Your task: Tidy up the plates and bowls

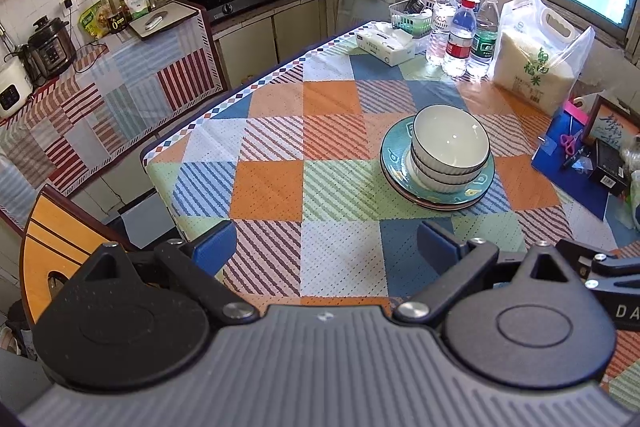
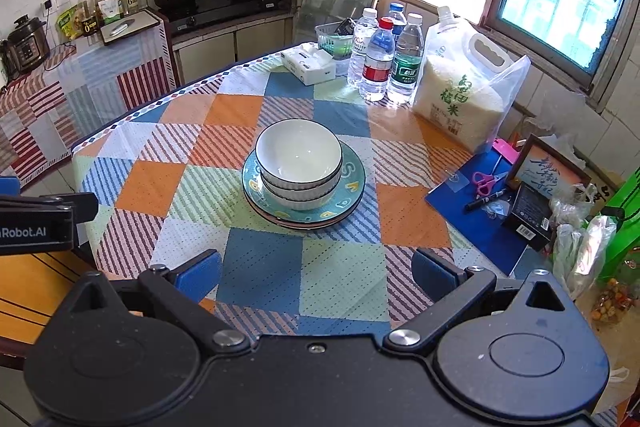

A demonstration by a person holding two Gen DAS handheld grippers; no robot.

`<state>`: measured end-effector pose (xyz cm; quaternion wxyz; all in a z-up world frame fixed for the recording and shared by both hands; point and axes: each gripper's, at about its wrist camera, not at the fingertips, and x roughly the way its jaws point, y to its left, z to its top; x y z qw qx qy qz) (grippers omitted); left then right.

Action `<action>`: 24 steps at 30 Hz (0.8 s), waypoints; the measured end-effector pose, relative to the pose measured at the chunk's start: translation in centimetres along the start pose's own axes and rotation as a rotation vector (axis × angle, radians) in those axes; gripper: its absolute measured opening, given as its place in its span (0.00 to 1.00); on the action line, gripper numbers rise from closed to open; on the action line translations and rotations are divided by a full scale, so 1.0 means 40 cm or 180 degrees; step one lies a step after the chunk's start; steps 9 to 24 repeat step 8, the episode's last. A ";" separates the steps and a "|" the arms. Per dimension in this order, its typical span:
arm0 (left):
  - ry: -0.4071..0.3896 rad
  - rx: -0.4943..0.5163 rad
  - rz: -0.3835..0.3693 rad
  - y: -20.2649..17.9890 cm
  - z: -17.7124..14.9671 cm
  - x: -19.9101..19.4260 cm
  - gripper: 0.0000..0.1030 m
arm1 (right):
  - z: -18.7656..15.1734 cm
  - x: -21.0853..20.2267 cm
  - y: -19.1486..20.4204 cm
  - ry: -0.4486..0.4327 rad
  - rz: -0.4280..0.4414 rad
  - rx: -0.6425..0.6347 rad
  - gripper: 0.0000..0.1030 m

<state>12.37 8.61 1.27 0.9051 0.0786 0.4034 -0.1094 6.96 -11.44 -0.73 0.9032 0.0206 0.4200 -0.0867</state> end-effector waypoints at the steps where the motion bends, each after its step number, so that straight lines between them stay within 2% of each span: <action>1: 0.0002 0.0009 0.0003 -0.001 0.000 0.000 0.95 | -0.001 0.000 -0.001 0.0003 0.0000 0.0005 0.99; 24: 0.0030 0.0037 0.0004 -0.002 -0.002 0.002 0.95 | -0.002 0.003 -0.001 0.0018 0.0000 0.0019 0.99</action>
